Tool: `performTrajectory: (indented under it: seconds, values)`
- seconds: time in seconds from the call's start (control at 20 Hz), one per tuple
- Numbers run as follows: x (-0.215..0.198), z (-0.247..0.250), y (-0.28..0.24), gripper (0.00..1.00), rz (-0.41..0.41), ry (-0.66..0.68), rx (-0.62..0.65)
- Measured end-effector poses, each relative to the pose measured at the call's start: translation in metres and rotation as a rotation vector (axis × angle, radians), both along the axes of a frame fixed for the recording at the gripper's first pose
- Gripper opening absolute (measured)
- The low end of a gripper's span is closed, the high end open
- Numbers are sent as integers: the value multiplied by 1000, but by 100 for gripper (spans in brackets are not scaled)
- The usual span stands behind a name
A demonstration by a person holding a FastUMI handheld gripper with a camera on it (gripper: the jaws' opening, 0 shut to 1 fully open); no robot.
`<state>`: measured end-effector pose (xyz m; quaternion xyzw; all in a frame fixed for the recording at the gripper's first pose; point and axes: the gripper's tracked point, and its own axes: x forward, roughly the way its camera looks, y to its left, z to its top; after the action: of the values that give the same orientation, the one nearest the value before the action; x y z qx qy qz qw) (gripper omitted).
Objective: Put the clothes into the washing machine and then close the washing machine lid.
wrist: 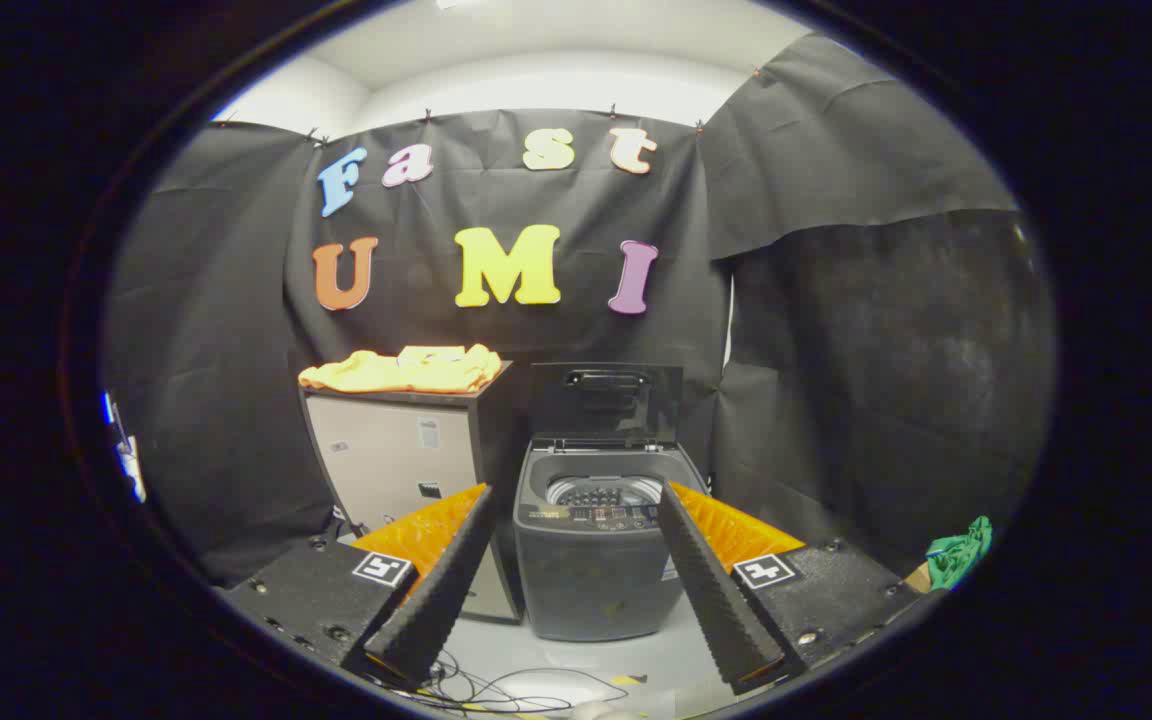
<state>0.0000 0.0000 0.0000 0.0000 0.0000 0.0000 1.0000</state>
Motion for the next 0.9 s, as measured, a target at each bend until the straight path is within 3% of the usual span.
performTrajectory:
  seconds: [0.9]
  values:
    - [-8,28,22,100,8,-52,-14]
